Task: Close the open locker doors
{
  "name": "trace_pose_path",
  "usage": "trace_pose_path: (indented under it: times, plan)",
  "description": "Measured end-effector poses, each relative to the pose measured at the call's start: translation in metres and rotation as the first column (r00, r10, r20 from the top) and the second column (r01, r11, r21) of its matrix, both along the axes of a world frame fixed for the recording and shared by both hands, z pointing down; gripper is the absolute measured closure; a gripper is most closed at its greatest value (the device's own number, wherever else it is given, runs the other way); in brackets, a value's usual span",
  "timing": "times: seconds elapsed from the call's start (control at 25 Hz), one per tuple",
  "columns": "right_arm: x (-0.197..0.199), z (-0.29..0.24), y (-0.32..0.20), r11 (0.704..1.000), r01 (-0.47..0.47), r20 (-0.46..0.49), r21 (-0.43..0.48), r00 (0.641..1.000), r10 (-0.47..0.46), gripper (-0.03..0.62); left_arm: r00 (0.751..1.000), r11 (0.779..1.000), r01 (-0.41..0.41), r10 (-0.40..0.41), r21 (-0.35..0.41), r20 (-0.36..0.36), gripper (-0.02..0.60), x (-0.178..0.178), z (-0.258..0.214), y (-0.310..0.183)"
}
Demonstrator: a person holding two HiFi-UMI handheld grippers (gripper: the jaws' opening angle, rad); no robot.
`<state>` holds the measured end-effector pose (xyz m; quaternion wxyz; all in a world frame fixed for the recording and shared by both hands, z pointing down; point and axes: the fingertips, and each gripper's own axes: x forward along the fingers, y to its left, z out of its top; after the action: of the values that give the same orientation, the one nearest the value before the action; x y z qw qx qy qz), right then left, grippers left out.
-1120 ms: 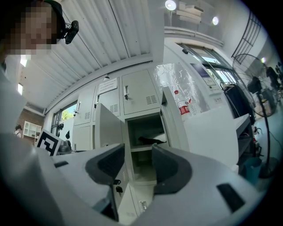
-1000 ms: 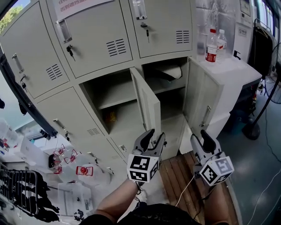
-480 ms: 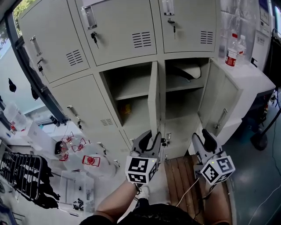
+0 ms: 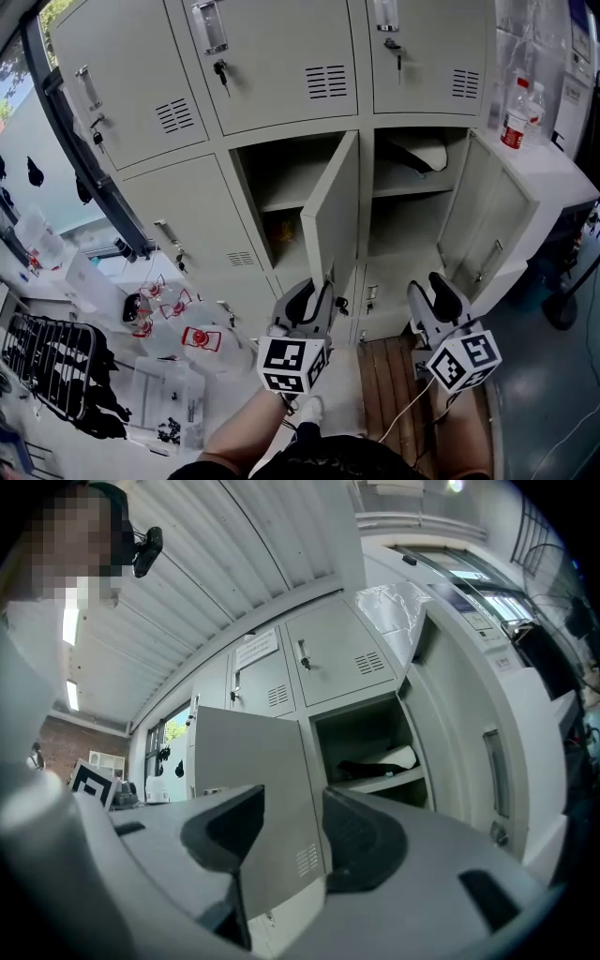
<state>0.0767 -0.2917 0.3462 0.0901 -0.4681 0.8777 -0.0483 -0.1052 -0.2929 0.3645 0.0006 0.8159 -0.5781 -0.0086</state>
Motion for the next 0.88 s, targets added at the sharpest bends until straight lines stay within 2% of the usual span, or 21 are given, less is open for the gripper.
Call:
trace_pose_path:
  times: [0.32, 0.88]
  plan:
    - [-0.028, -0.005, -0.014, 0.999, 0.040, -0.003, 0.007, 0.999, -0.040, 0.414, 0.996, 0.996, 0.091, -0.091, -0.005, -0.012, 0.480, -0.046, 0.001, -0.014]
    - [-0.086, -0.003, -0.040, 0.994, 0.108, 0.005, -0.004, 0.994, -0.108, 0.414, 0.986, 0.987, 0.164, -0.163, -0.006, 0.016, 0.464, -0.097, -0.001, -0.041]
